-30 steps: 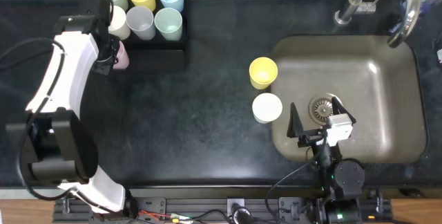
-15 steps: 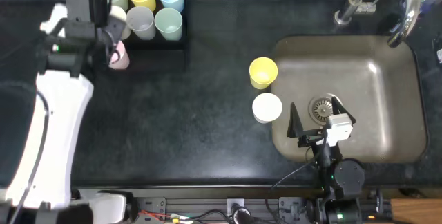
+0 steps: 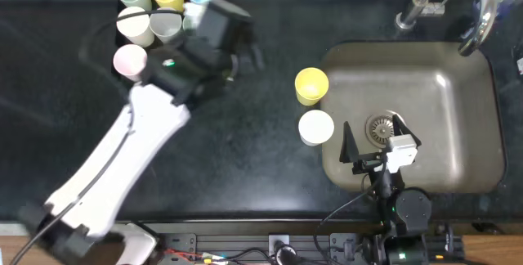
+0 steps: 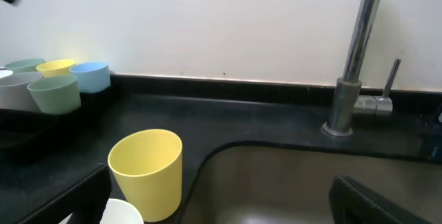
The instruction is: Store Cups
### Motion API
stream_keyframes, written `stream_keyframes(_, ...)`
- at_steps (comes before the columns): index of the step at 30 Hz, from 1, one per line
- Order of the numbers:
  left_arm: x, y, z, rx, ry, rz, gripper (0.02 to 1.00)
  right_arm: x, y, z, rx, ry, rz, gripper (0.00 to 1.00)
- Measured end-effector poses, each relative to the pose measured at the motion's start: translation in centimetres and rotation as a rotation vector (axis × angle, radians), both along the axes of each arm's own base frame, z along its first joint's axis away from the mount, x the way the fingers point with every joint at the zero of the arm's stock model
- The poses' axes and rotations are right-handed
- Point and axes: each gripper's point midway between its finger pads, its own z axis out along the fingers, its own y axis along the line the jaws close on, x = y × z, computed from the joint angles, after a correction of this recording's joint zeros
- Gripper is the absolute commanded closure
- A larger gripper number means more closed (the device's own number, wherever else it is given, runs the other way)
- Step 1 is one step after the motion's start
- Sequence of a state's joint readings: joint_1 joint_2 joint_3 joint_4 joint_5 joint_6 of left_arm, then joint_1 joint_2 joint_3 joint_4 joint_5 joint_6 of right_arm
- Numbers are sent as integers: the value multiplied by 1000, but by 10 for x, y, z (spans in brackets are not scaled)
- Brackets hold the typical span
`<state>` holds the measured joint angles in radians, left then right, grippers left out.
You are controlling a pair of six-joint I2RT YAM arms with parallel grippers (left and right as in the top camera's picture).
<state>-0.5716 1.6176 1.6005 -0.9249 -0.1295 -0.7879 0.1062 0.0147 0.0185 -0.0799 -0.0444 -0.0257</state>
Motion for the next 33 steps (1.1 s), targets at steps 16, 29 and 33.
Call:
stream_keyframes(16, -4, -97, -88, 138, 289, -258, 150, 0, 0, 0, 0, 0, 0, 3)
stream_keyframes(29, 1, -118, -149, 161, 362, -310, 382, 0, 0, 0, 0, 0, 0, 3)
stream_keyframes(33, 3, -121, -153, 154, 356, -319, 772, 0, 0, 0, 0, 1, 0, 3)
